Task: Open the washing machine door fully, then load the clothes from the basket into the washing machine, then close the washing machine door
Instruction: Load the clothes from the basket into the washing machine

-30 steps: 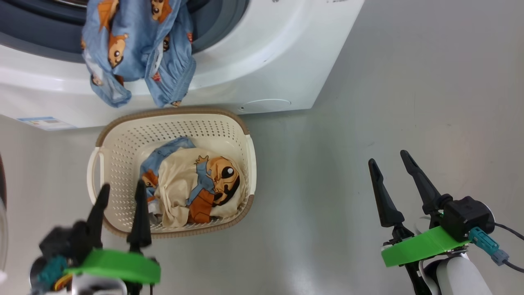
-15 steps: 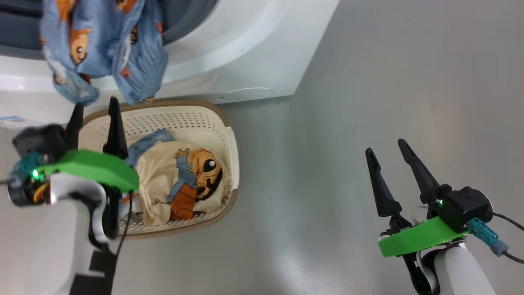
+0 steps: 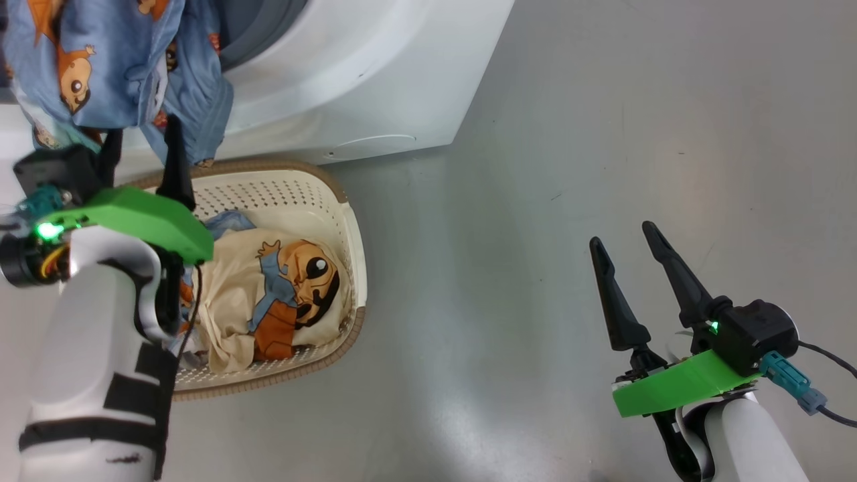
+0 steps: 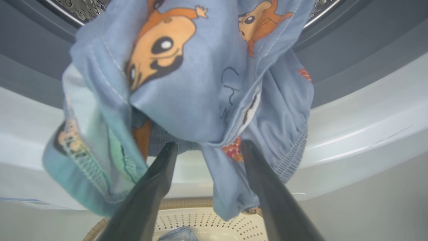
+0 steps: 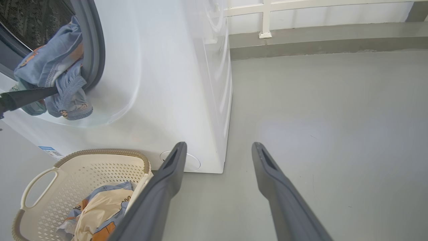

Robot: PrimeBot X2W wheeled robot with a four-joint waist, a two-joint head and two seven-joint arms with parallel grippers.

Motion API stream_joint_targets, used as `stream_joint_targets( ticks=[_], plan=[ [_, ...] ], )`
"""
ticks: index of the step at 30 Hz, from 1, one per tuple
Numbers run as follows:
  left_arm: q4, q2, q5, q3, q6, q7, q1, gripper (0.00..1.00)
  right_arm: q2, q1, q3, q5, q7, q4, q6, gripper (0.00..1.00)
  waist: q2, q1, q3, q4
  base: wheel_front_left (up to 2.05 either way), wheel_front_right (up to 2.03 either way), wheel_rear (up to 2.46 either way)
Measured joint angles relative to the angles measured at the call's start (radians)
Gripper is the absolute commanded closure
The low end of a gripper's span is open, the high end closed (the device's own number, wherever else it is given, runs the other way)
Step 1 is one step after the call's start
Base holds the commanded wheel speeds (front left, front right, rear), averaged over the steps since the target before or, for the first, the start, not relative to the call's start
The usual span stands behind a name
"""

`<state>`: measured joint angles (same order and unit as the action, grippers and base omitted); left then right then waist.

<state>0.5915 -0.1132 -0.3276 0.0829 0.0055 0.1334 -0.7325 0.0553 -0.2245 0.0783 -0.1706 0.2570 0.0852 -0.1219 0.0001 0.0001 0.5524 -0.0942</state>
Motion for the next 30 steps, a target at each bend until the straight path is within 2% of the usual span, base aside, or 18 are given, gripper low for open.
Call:
stream_joint_targets(
  ticks=[10, 12, 20, 23, 25, 27, 28, 29, 30],
  plan=[
    [0.141, -0.001, 0.015, 0.011, 0.017, 0.047, -0.108, 0.0, 0.0, -0.001, 0.008, 0.0, 0.0, 0.002, 0.0, 0.0, 0.0, 0.0, 0.007, 0.001, 0.0, 0.0, 0.0],
    [0.168, -0.001, 0.022, 0.021, 0.016, 0.055, -0.119, 0.03, 0.0, -0.001, 0.012, 0.0, 0.0, 0.003, 0.0, 0.0, 0.0, 0.0, 0.007, -0.002, 0.0, 0.0, 0.0],
    [0.246, 0.007, 0.035, 0.057, 0.006, 0.075, -0.168, 0.02, 0.0, -0.001, 0.019, -0.009, 0.0, 0.01, 0.0, 0.0, 0.0, -0.0001, 0.007, -0.015, 0.0, 0.0, 0.0],
    [0.27, 0.008, 0.044, 0.064, 0.006, 0.08, -0.186, 0.08, 0.0, -0.001, 0.022, -0.009, 0.0, 0.012, 0.0, 0.0, 0.0, -0.0001, 0.008, -0.019, 0.0, 0.0, 0.0],
    [0.288, 0.008, 0.044, 0.069, 0.006, 0.086, -0.198, 0.5, 0.0, -0.001, 0.026, -0.009, 0.0, 0.012, 0.0, 0.0, 0.0, -0.0001, 0.01, -0.021, 0.0, 0.0, 0.0],
    [0.305, 0.007, 0.051, 0.074, 0.006, 0.087, -0.207, 0.67, 0.0, -0.001, 0.027, -0.01, 0.0, 0.012, 0.0, 0.0, 0.0, -0.0001, 0.012, -0.023, 0.0, 0.0, 0.0],
    [0.315, 0.007, 0.051, 0.076, 0.006, 0.087, -0.212, 0.89, 0.0, -0.001, 0.028, -0.011, 0.0, 0.012, 0.0, 0.0, 0.0, -0.0001, 0.013, -0.024, 0.0, 0.0, 0.0],
    [0.324, 0.007, 0.051, 0.078, 0.006, 0.088, -0.216, 1.0, 0.0, -0.001, 0.029, -0.014, 0.0, 0.013, 0.0, 0.0, 0.0, -0.0001, 0.013, -0.024, 0.0, 0.0, 0.0],
    [0.331, 0.007, 0.051, 0.079, 0.006, 0.089, -0.219, 1.0, 0.0, -0.001, 0.029, -0.017, 0.0, 0.013, 0.0, 0.0, 0.0, -0.0002, 0.014, -0.025, 0.0, 0.0, 0.0]
  ],
)
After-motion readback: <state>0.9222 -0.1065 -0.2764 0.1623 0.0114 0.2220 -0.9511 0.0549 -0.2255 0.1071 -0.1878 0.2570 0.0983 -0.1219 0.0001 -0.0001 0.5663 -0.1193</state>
